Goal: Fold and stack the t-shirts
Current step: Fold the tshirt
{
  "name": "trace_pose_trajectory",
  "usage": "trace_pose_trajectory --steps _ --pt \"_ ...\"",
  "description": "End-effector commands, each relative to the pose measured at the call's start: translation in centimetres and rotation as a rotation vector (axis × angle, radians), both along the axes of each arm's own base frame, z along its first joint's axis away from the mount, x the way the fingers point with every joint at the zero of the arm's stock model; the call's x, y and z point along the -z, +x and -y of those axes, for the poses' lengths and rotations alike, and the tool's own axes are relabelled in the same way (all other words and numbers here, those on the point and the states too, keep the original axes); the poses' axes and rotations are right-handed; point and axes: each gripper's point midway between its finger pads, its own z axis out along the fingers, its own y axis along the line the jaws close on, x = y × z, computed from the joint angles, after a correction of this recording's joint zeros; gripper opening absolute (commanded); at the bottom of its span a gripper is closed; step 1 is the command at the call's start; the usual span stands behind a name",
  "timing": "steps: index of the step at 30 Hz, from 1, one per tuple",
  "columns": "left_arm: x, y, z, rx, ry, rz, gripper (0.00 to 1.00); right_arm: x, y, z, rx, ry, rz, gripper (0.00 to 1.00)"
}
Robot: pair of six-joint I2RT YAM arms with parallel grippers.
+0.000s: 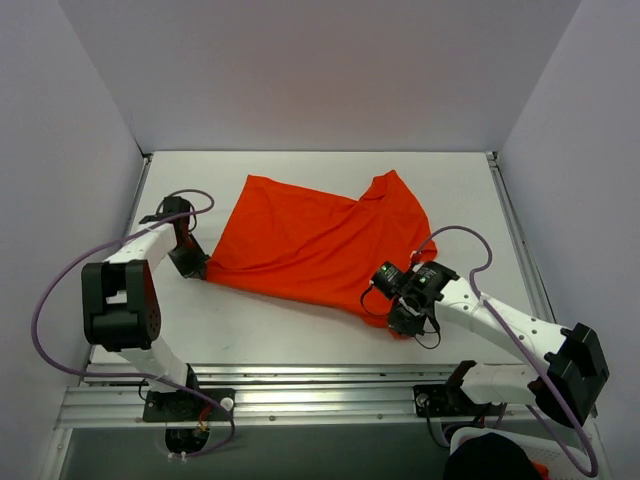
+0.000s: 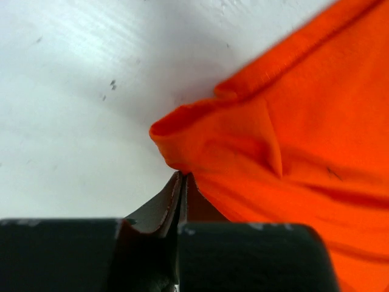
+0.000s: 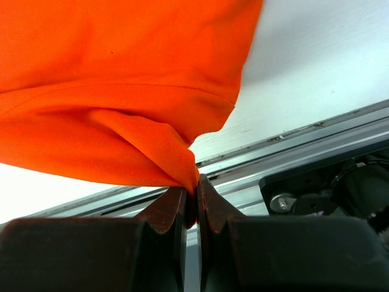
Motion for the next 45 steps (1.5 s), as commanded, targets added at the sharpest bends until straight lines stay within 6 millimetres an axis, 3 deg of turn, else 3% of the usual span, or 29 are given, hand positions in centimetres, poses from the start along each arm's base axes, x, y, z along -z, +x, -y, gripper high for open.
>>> trace_pose_trajectory --steps 1,8,11,14,16,20,27,34,45 --pt "-4.6 -1.3 -1.2 -0.044 0.038 0.085 0.02 -2.9 -1.3 3.6 0.013 -0.121 -0.006 0.0" --pt "-7.8 -7.0 0.4 -0.029 -0.023 0.06 0.02 -4.4 -3.1 3.5 -0.026 -0.038 -0.039 0.0" --pt "-9.6 -8.0 1.1 -0.035 -0.05 0.056 0.02 -4.6 -4.1 2.9 -0.046 0.024 -0.062 0.0" --pt "-9.2 -8.5 1.4 -0.04 -0.064 0.043 0.02 -5.3 -4.0 2.2 -0.065 0.07 -0.045 0.0" --pt "-8.8 -8.4 1.6 -0.037 -0.075 0.045 0.02 -5.8 -2.7 1.1 -0.111 0.085 -0.019 0.0" --pt "-8.1 -6.7 2.5 -0.031 -0.129 0.042 0.02 -6.1 0.2 -0.2 -0.181 0.02 0.0 0.0" --pt "-9.4 -1.3 2.7 -0.019 -0.147 0.089 0.02 -5.8 5.5 -1.7 -0.263 -0.077 -0.005 0.0" --pt "-9.1 2.3 2.8 -0.008 -0.163 0.097 0.02 -5.6 9.3 -0.4 -0.289 -0.141 -0.024 0.0" --pt "-6.1 6.0 3.8 0.042 -0.203 0.066 0.02 -3.7 15.3 1.8 -0.289 -0.212 -0.075 0.0"
